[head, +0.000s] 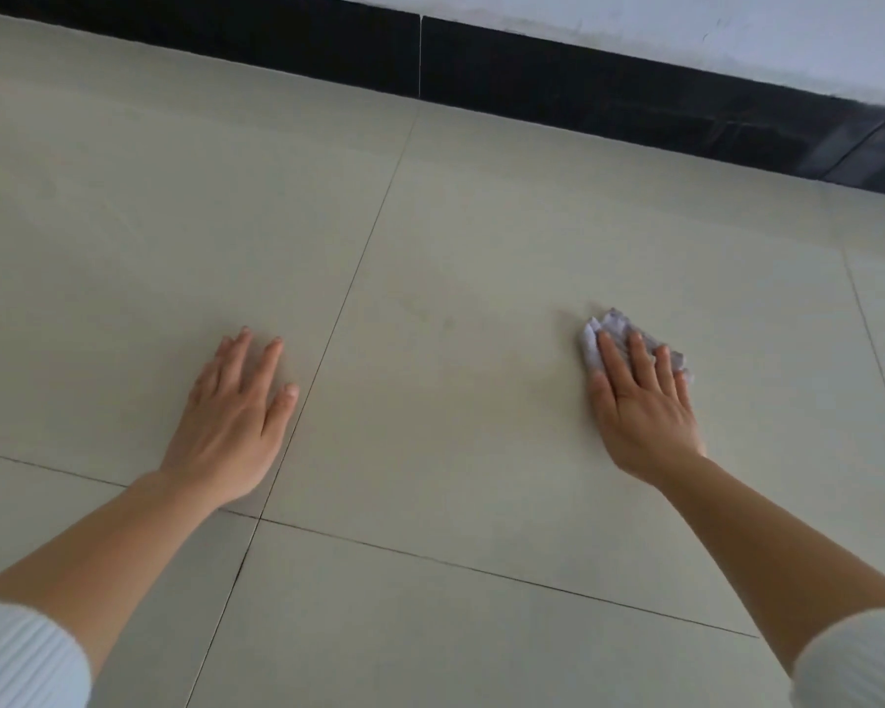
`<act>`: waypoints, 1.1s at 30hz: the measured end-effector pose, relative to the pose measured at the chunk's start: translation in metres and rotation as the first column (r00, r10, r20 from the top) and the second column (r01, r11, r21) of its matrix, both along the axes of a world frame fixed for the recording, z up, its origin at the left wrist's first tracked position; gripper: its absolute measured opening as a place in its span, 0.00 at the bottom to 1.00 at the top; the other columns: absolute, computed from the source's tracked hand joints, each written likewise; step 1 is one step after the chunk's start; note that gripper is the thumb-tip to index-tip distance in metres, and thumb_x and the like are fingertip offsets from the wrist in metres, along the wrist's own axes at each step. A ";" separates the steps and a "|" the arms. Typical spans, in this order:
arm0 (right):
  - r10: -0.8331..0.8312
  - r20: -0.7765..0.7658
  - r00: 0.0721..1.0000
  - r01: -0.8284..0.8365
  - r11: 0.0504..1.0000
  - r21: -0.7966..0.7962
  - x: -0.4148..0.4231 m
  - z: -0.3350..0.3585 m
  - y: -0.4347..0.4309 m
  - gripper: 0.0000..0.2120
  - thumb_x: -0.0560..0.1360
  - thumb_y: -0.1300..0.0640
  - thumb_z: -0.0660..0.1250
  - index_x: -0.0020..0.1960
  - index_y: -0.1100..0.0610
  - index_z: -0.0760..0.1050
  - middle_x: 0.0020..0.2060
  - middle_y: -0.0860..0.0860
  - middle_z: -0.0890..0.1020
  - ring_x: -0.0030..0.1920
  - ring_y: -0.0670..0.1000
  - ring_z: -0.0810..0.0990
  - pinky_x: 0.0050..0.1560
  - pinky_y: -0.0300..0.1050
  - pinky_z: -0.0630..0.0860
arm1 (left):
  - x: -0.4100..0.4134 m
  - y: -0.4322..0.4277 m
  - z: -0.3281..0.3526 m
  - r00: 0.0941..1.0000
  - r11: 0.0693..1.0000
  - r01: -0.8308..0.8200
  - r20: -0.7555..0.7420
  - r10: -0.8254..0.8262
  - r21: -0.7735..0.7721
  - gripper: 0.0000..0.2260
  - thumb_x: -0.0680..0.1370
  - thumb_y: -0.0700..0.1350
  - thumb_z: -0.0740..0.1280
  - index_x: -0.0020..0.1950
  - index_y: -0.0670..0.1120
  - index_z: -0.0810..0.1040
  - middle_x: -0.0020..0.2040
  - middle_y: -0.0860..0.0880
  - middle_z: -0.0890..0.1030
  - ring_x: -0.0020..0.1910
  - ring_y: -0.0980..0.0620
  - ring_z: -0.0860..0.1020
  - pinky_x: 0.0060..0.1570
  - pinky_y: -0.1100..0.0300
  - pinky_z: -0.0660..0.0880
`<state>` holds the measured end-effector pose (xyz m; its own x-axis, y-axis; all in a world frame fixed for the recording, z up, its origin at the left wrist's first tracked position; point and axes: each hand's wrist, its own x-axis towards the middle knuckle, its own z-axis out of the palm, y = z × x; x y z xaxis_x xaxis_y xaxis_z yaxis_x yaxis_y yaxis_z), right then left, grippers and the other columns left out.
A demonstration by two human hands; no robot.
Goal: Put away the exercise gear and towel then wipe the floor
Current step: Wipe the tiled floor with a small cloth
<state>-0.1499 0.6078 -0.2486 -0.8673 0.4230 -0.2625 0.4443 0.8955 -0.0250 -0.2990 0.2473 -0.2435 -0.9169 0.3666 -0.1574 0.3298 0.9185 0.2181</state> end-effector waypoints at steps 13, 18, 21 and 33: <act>0.281 -0.133 0.951 -0.301 0.937 -0.175 -0.115 0.005 -0.119 0.26 0.81 0.43 0.36 0.78 0.44 0.40 0.78 0.47 0.41 0.77 0.54 0.33 0.73 0.49 0.27 | -0.006 0.012 -0.017 0.972 0.983 -0.169 -0.152 0.179 0.073 0.27 0.77 0.57 0.50 0.75 0.48 0.61 0.76 0.42 0.60 0.75 0.44 0.56 0.71 0.45 0.55; 0.625 -0.135 0.769 -0.639 0.752 -0.158 -0.079 0.002 -0.121 0.25 0.82 0.45 0.41 0.79 0.47 0.49 0.78 0.49 0.52 0.78 0.56 0.45 0.75 0.53 0.40 | -0.008 0.014 -0.011 0.975 0.982 -0.178 -0.125 0.185 0.060 0.28 0.76 0.57 0.50 0.75 0.49 0.62 0.75 0.43 0.61 0.74 0.44 0.57 0.70 0.45 0.57; 0.604 -0.087 0.792 -0.610 0.789 -0.073 -0.083 -0.002 -0.077 0.25 0.83 0.45 0.39 0.79 0.48 0.51 0.78 0.51 0.55 0.78 0.57 0.51 0.75 0.54 0.47 | -0.009 0.014 -0.009 0.974 0.980 -0.193 -0.108 0.198 0.053 0.28 0.76 0.58 0.49 0.75 0.49 0.62 0.75 0.44 0.61 0.74 0.44 0.57 0.69 0.45 0.57; 0.011 -0.099 0.995 -0.028 0.984 -0.176 -0.240 0.001 -0.094 0.26 0.82 0.43 0.42 0.78 0.44 0.40 0.79 0.50 0.41 0.77 0.57 0.36 0.74 0.55 0.33 | -0.011 0.013 -0.011 0.973 0.981 -0.191 -0.123 0.195 0.040 0.27 0.76 0.57 0.50 0.74 0.49 0.63 0.75 0.43 0.62 0.73 0.44 0.58 0.66 0.48 0.57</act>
